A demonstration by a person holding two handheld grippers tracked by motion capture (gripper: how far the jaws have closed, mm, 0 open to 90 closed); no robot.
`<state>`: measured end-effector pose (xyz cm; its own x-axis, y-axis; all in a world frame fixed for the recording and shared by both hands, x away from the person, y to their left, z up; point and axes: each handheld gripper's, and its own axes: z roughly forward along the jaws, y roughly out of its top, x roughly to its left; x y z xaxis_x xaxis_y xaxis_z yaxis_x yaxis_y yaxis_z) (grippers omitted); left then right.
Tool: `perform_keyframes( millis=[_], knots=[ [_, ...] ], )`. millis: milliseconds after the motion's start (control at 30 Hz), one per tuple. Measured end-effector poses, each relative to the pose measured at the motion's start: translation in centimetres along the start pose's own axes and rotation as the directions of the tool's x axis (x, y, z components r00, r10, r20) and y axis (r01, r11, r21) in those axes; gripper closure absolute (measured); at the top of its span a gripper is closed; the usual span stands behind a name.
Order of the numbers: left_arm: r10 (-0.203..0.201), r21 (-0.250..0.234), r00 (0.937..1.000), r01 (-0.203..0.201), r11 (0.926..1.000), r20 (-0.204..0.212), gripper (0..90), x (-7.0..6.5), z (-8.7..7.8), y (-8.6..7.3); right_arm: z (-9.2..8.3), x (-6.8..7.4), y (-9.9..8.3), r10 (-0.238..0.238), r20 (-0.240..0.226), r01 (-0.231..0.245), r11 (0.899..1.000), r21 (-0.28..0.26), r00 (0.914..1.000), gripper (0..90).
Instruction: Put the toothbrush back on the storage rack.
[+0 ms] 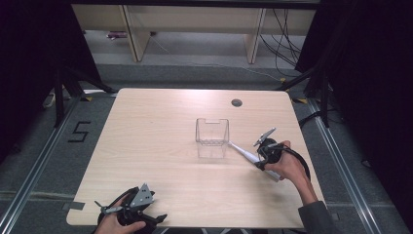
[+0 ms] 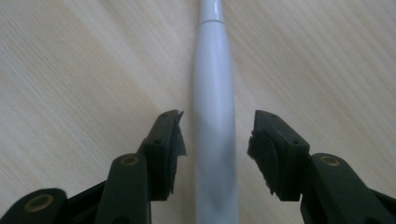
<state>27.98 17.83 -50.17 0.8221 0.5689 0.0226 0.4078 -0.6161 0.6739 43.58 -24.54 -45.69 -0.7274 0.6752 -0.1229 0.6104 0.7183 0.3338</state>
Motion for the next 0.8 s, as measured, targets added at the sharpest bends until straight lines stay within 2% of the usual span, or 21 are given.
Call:
perform_keyframes(
  millis=[67, 200, 367, 467, 500, 600, 733, 767, 800],
  knots=[
    [0.002, 0.000, 1.0000, -0.002, 1.0000, -0.001, 14.8, 0.0, 0.0, 0.0, 0.1, 0.1, 0.2, 0.006, -0.005, -0.006, 1.000, 0.014, 1.0000, 52.1],
    [0.004, 0.002, 1.0000, -0.004, 1.0000, 0.002, 14.8, 0.0, 0.0, 0.0, 0.7, -0.3, 0.9, -0.020, -0.022, 0.021, 0.999, 0.036, 0.9995, 54.1],
    [0.003, -0.001, 1.0000, -0.003, 1.0000, -0.001, 14.8, 0.0, 0.0, 0.0, 1.3, -0.6, 1.5, -0.017, -0.032, 0.019, 0.997, 0.080, 0.9994, 55.2],
    [0.002, 0.001, 1.0000, -0.002, 1.0000, 0.000, 14.8, 0.1, 0.0, 0.0, 1.6, -0.6, 1.7, -0.016, -0.043, 0.020, 0.996, 0.086, 0.9990, 55.9],
    [0.003, 0.002, 1.0000, -0.003, 1.0000, 0.001, 14.8, 0.1, 0.0, 0.0, 1.9, -0.7, 1.9, -0.019, -0.063, 0.025, 0.995, 0.096, 0.9978, 56.7],
    [0.006, 0.000, 1.0000, -0.006, 1.0000, 0.001, 14.8, 0.0, 0.0, 0.0, 2.1, -0.8, 2.2, -0.018, -0.067, 0.025, 0.994, 0.107, 0.9976, 58.2],
    [0.006, 0.000, 1.0000, -0.006, 1.0000, 0.000, 14.8, 0.1, 0.0, 0.0, 2.4, -1.0, 2.6, -0.010, -0.084, 0.022, 0.990, 0.140, 0.9964, 61.2],
    [0.006, 0.001, 1.0000, -0.006, 1.0000, 0.002, 14.8, 0.1, 0.0, 0.0, 2.5, -1.1, 2.8, -0.029, -0.092, 0.043, 0.987, 0.152, 0.9953, 62.8],
    [0.008, 0.003, 1.0000, -0.008, 1.0000, 0.001, 14.8, 0.1, 0.0, 0.0, 2.5, -1.1, 2.8, -0.010, -0.091, 0.025, 0.986, 0.164, 0.9958, 63.4]
  ],
)
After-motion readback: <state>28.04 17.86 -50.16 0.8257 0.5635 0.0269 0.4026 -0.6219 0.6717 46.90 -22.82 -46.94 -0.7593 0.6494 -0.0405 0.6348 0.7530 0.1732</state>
